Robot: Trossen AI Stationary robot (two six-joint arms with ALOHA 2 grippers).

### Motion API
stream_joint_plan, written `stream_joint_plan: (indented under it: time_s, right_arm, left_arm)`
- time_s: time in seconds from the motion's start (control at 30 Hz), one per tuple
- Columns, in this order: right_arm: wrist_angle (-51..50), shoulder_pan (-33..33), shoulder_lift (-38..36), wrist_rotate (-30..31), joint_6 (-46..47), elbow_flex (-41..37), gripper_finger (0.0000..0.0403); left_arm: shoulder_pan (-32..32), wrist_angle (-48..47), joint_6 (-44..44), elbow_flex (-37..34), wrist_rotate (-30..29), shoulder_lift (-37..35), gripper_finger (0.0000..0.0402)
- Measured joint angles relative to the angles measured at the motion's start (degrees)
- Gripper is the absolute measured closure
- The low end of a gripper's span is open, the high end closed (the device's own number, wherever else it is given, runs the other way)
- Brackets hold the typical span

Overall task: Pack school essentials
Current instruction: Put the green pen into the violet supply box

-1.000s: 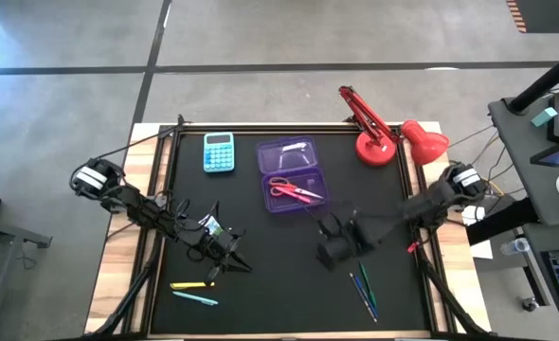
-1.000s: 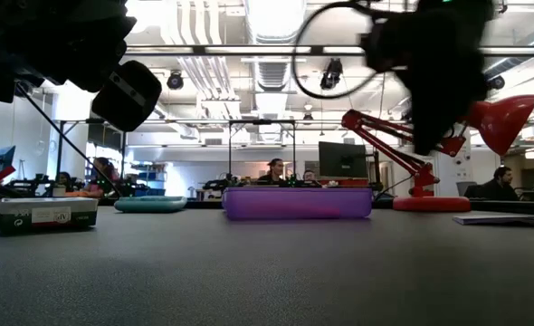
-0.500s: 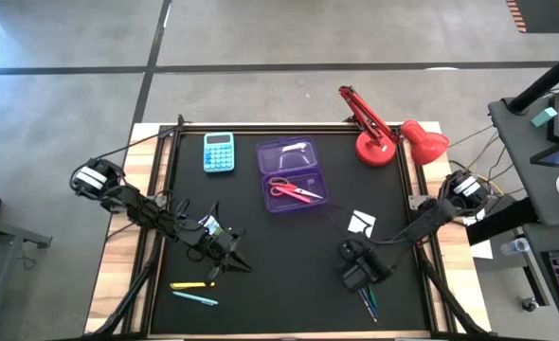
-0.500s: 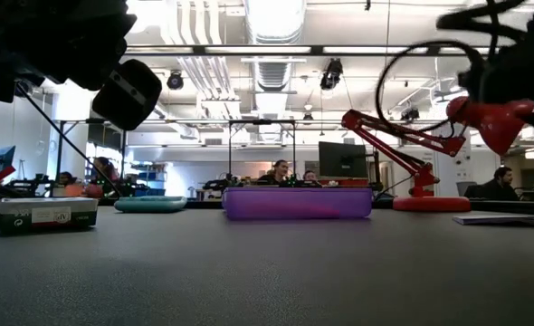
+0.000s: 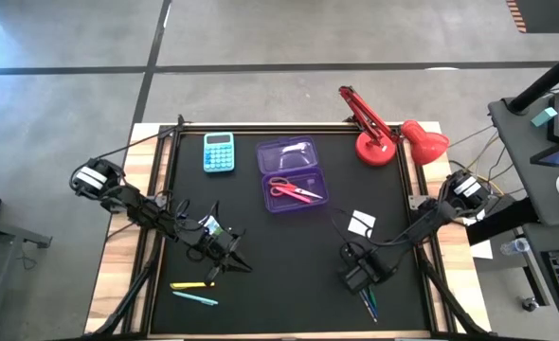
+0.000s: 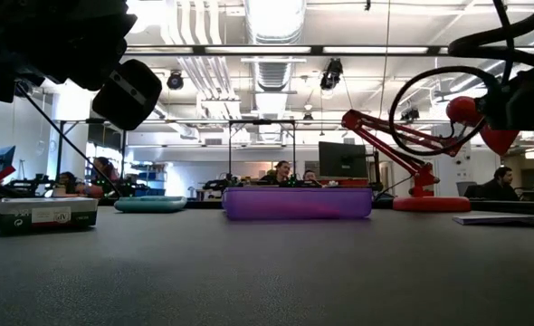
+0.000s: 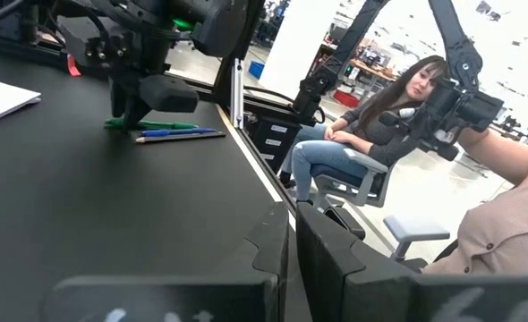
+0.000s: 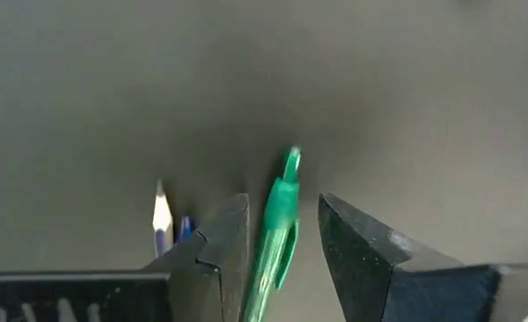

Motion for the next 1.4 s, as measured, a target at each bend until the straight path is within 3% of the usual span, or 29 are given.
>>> stream_joint_plan:
  time_s: [0.3,0.7,1.13,1.4]
  right_arm:
    - [0.5,0.33,0.0,-1.26,-2.1,-0.09,0.0286]
    - [1.02,0.32,-0.22,-1.23,-4.7,-0.85,0.0375]
    - [1.33,0.24,-2.46,-0.63,-7.56,-1.05,0.0383]
    - [3.72,-0.33,-4.76,5.69,-13.33,-1.01,0.0384]
  left_arm:
    - [0.0,-0.04,0.04,0.0,-0.02,0.0,0.0393]
    - [-0.01,-0.24,0.07,0.0,-0.02,0.0,0.0393]
    - [0.0,-0.24,0.09,0.0,-0.04,0.0,0.0393]
    - [0.0,-0.2,0.09,0.0,-0.13,0.0,0.0393]
